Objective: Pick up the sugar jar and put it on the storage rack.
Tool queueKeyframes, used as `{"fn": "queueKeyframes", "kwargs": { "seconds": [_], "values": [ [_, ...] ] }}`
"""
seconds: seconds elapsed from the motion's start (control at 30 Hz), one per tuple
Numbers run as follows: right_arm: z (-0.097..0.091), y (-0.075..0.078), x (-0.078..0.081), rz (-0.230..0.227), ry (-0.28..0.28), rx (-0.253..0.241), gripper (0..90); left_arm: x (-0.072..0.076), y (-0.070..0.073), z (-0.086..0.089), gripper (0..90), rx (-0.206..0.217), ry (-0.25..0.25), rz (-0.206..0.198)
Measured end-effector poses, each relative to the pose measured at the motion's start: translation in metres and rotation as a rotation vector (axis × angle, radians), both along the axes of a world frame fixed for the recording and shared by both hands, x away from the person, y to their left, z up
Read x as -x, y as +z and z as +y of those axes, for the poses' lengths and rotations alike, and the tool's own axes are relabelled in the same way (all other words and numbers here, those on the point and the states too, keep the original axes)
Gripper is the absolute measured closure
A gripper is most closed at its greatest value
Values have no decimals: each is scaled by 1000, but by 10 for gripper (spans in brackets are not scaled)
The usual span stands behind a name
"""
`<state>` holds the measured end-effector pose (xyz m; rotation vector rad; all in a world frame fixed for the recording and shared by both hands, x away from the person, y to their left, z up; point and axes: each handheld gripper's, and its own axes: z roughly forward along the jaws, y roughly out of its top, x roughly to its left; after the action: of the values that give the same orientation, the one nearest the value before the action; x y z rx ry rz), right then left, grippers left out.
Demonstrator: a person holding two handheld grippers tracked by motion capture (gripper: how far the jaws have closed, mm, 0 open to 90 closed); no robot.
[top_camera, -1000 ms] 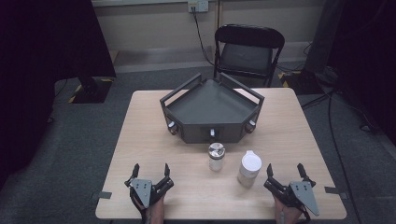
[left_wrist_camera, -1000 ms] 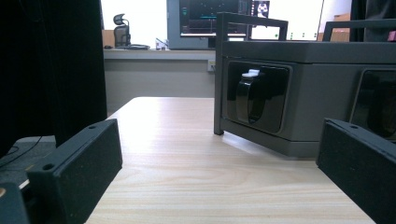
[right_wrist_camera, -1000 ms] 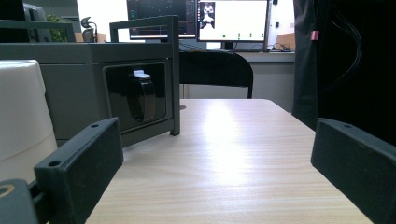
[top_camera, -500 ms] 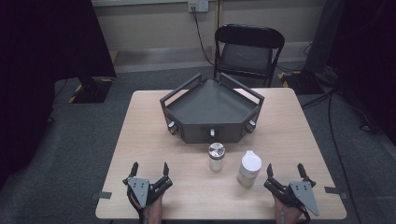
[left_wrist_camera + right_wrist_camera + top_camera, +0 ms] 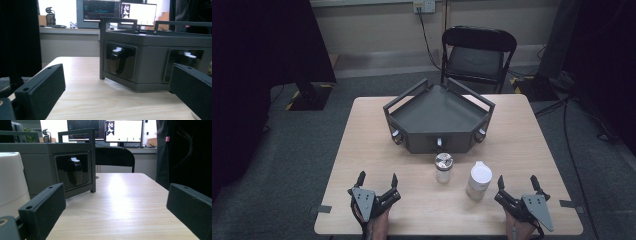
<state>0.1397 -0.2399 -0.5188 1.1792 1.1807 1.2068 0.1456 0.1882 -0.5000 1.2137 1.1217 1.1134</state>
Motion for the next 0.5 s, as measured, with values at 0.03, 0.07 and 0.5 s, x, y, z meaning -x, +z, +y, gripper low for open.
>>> {"fn": "queueKeyframes", "kwargs": {
  "seconds": [0.03,0.07,0.5],
  "values": [
    [0,0,0,0,-1,0,11,0,0,-1,0,-1,-6,0],
    [0,0,0,0,-1,0,12,-1,1,-1,0,1,-12,0],
    [0,0,0,1,3,0,12,-13,16,-5,0,-7,-124,0]
  ]
}}
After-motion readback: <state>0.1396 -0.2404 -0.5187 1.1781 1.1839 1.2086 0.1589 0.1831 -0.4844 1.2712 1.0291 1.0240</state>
